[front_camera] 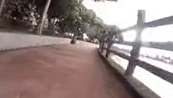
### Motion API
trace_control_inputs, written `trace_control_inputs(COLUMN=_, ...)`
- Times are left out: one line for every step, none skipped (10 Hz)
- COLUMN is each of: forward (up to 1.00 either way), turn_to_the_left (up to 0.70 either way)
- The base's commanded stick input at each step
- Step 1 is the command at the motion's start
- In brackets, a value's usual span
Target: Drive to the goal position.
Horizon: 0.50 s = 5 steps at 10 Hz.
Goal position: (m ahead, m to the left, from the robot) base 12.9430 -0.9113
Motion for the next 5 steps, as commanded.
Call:
trace_control_inputs(forward=0.7, turn_to_the_left=0.0)
trace_control_inputs(forward=0.7, turn_to_the_left=0.0)
trace_control_inputs(forward=0.7, turn_to_the_left=0.0)
trace_control_inputs(forward=0.7, turn_to_the_left=0.0)
trace_control_inputs(forward=0.7, turn_to_the_left=0.0)
